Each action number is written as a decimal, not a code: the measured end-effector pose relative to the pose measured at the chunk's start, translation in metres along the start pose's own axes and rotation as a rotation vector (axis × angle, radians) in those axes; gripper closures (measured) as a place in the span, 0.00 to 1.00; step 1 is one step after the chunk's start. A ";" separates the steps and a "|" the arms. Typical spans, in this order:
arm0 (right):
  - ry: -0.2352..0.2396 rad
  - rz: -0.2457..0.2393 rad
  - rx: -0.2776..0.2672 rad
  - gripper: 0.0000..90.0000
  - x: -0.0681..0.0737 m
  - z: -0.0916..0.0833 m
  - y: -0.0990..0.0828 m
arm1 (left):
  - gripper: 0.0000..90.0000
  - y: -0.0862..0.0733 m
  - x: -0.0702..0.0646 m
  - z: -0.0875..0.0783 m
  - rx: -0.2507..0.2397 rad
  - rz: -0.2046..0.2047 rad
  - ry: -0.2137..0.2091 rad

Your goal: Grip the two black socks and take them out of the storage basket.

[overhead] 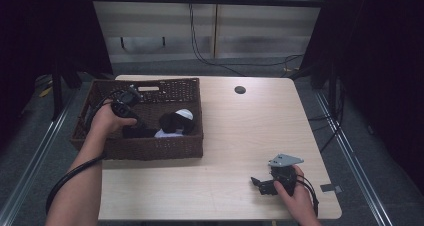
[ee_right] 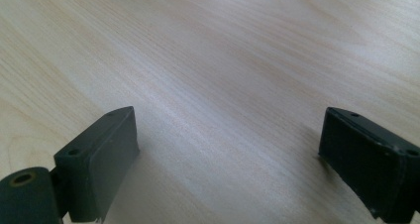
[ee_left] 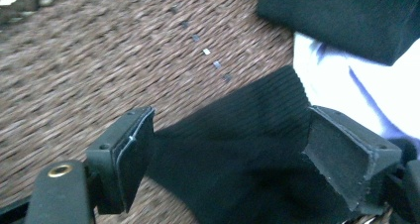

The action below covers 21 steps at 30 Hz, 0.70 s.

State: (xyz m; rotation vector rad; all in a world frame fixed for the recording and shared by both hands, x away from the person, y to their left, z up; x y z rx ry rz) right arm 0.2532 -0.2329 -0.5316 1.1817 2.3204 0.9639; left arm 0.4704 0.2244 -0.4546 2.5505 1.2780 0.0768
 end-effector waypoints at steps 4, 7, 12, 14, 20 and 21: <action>0.000 0.002 0.001 0.08 0.000 0.000 0.000 | 0.21 0.000 -0.003 0.019 0.051 0.033 0.014; 0.000 0.002 0.001 0.08 0.000 0.000 0.000 | 0.22 0.000 -0.004 0.025 0.043 0.022 -0.009; 0.001 0.002 0.002 0.08 0.000 0.000 0.000 | 0.28 -0.006 -0.005 0.040 0.085 0.015 -0.039; 0.000 0.002 0.002 0.08 0.000 0.000 0.000 | 0.31 -0.005 -0.005 0.040 0.085 0.005 -0.030; 0.000 -0.004 -0.001 0.08 0.000 0.000 0.000 | 0.56 -0.004 -0.007 0.038 0.133 0.047 0.022; 0.000 -0.001 0.000 0.08 0.000 0.000 0.000 | 0.66 -0.003 -0.008 0.038 0.139 0.065 0.041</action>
Point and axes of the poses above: each handheld gripper's, and its own axes: z roughly forward along the jaws, y roughly out of its top, x roughly to its left, the point moved 3 cm from there along z, roughly forward along the jaws, and after that the axes turned 2 degrees about -z, right-handed, at the moved point
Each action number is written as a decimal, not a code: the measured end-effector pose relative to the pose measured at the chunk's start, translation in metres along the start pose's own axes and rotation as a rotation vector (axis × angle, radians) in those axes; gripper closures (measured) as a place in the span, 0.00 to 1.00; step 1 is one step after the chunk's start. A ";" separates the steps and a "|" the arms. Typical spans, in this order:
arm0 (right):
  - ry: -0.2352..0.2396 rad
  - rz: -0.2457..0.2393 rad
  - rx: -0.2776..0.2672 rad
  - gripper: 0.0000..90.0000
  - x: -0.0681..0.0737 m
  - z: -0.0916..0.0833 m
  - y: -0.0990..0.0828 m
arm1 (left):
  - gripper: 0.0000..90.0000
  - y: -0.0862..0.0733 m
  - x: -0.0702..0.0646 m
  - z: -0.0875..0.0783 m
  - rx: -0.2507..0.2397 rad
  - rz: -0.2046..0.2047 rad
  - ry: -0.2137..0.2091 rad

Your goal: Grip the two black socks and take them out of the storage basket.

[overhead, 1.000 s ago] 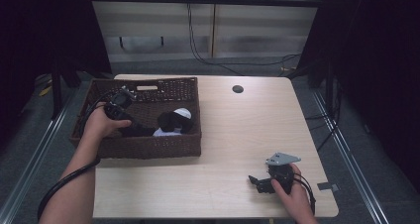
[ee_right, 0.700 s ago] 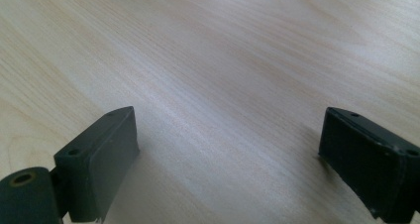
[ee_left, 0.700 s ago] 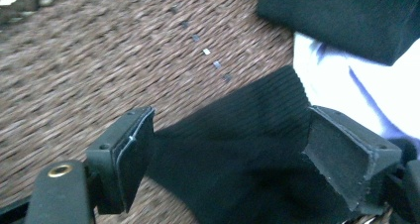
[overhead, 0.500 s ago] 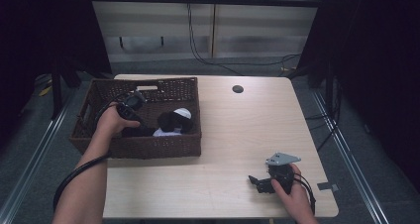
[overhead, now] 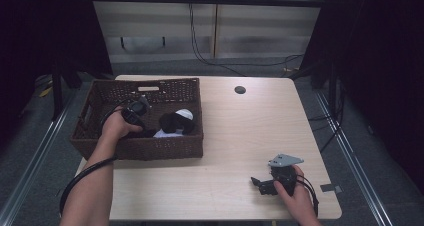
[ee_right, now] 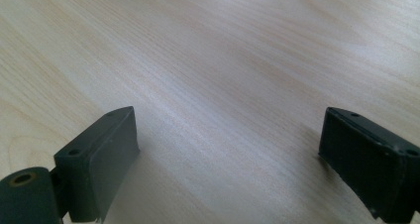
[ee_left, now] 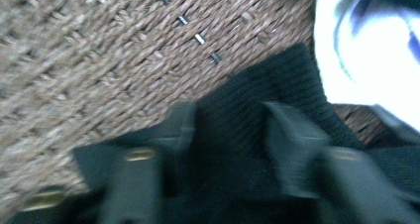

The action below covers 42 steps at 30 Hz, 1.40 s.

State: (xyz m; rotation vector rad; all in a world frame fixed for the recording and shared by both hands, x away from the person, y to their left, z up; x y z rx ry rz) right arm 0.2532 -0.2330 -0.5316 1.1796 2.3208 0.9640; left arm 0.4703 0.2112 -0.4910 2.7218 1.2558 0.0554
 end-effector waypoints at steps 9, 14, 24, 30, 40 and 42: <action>0.000 0.004 0.001 0.08 0.000 0.000 0.000 | 0.92 0.002 0.001 -0.018 -0.010 -0.029 -0.026; 0.000 0.002 0.001 0.08 0.000 0.000 0.000 | 0.92 0.005 0.004 -0.038 -0.063 -0.059 -0.047; 0.000 0.000 0.000 0.08 0.000 0.000 0.000 | 0.92 0.007 0.003 -0.077 -0.087 -0.077 -0.087; 0.000 -0.002 0.001 0.08 0.000 0.000 0.000 | 0.93 0.007 -0.001 -0.101 -0.070 -0.078 -0.093; 0.000 -0.001 0.002 0.08 0.000 0.000 0.000 | 0.93 0.008 -0.011 -0.145 -0.083 -0.056 -0.098; -0.001 0.002 0.005 0.08 0.000 0.000 0.000 | 0.93 0.008 -0.012 -0.149 -0.087 -0.054 -0.093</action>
Point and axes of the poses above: each handheld gripper's, and its own axes: z roughly forward along the jaws, y roughly out of its top, x roughly to its left, the point moved 3 cm from there along z, roughly forward along the jaws, and after that the axes turned 2 degrees about -z, right-handed, at the moved point
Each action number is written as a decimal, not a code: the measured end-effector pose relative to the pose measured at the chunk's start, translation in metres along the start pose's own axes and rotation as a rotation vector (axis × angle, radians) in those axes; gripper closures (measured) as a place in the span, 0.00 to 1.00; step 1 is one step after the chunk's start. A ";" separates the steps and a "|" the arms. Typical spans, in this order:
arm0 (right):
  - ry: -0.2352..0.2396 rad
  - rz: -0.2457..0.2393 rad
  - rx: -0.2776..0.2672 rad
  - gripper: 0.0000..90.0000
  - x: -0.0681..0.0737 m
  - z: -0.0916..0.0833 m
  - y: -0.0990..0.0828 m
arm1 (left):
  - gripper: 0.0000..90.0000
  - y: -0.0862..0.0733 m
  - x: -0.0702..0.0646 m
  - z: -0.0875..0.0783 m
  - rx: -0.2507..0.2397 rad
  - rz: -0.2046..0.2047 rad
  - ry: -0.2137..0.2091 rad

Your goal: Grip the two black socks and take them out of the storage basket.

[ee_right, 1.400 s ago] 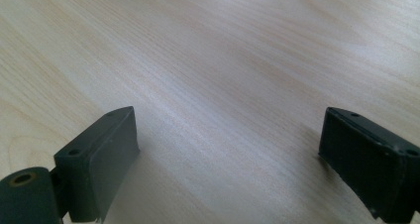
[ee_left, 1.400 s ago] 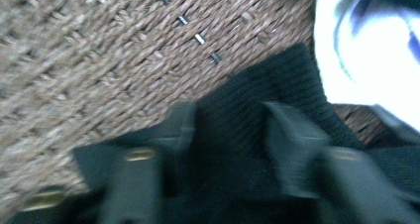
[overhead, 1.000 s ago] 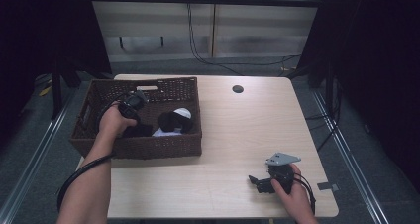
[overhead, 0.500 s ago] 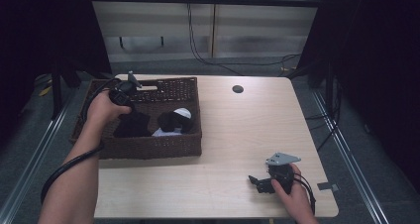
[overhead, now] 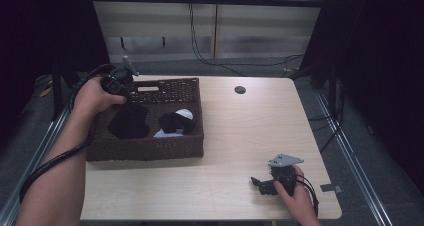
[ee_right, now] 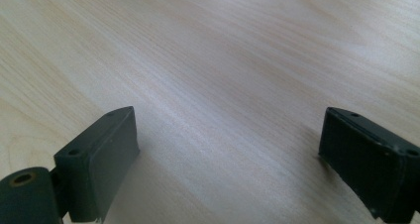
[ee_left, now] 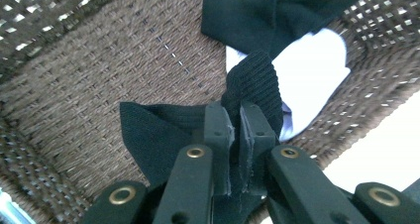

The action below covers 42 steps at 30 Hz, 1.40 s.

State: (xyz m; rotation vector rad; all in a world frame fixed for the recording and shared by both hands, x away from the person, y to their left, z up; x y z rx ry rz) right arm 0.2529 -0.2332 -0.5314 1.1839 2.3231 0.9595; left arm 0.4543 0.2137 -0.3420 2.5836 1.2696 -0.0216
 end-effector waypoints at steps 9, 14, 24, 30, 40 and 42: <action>0.000 0.003 0.001 0.08 0.000 0.000 0.000 | 0.93 0.000 -0.022 -0.031 0.023 0.080 -0.013; 0.000 0.000 -0.001 0.08 0.000 0.000 0.000 | 0.93 -0.001 -0.038 -0.043 0.019 0.129 -0.044; -0.001 0.003 0.001 0.08 0.000 0.000 0.000 | 0.93 -0.012 -0.071 -0.055 0.016 0.217 -0.070; 0.001 -0.006 -0.004 0.08 0.000 0.000 0.000 | 0.93 -0.026 -0.088 -0.053 0.004 0.256 -0.108; 0.000 0.001 -0.005 0.08 0.000 0.000 0.000 | 0.93 -0.035 -0.127 -0.023 -0.004 0.345 -0.165; -0.003 0.002 -0.003 0.08 0.000 0.000 0.000 | 0.93 -0.035 -0.133 -0.016 -0.004 0.357 -0.175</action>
Point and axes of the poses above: each handheld gripper's, and its own axes: z roughly forward along the jaws, y roughly out of its top, x roughly to its left, the point moved 3 cm from there along z, roughly forward along the jaws, and after that the axes turned 2 degrees about -z, right-handed, at the moved point
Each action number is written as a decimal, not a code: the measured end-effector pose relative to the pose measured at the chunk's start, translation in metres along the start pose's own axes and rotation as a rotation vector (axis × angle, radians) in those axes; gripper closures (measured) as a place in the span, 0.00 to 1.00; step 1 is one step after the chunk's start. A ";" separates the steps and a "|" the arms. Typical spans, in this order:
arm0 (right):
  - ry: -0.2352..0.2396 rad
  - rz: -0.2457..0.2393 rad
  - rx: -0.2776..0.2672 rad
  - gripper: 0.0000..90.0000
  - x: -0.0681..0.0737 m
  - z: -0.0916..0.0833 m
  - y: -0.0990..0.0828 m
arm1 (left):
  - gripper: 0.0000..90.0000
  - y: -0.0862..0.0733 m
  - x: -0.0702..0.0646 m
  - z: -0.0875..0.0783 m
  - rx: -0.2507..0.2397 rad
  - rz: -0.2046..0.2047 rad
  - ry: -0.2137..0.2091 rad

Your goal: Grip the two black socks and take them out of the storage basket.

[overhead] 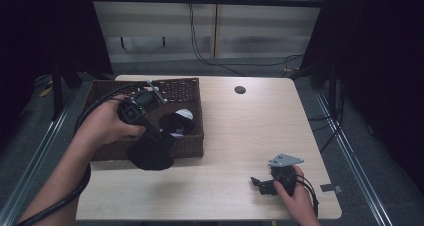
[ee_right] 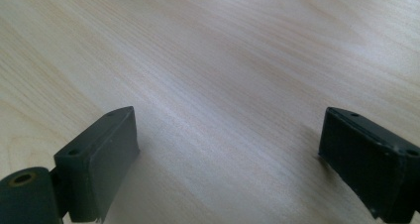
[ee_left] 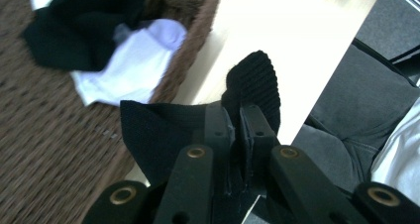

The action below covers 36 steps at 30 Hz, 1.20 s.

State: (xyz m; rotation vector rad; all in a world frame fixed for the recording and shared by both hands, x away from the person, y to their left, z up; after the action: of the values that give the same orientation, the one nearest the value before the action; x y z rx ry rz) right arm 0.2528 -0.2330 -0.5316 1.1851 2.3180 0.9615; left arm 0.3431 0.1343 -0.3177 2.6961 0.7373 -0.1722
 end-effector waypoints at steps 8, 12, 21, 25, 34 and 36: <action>0.002 0.004 0.001 0.08 0.000 0.000 0.000 | 0.93 0.007 -0.013 0.035 0.022 0.037 -0.048; 0.000 -0.001 0.004 0.08 0.000 0.000 0.000 | 0.93 0.010 -0.017 0.049 0.020 0.057 -0.063; -0.001 0.001 0.004 0.08 0.000 0.000 0.000 | 0.75 0.013 -0.017 0.070 -0.004 0.095 -0.067; -0.001 0.001 0.004 0.08 0.000 0.000 0.000 | 0.71 0.012 -0.015 0.063 -0.015 0.088 -0.052; -0.001 0.002 0.004 0.08 0.000 0.000 0.000 | 0.65 0.007 0.012 0.036 -0.060 0.028 0.012; -0.001 0.002 0.005 0.08 0.000 0.000 0.000 | 0.65 0.006 0.019 0.031 -0.072 0.012 0.026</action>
State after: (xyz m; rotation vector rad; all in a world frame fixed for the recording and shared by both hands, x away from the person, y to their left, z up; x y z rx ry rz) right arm 0.2523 -0.2330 -0.5315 1.1898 2.3201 0.9564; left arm 0.3619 0.1272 -0.3489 2.6389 0.7211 -0.1058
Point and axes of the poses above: each handheld gripper's, and its own axes: z roughly forward along the jaws, y roughly out of its top, x roughly to its left, the point moved 3 cm from there along z, roughly forward along the jaws, and after that the axes turned 2 degrees about -z, right-handed, at the moved point
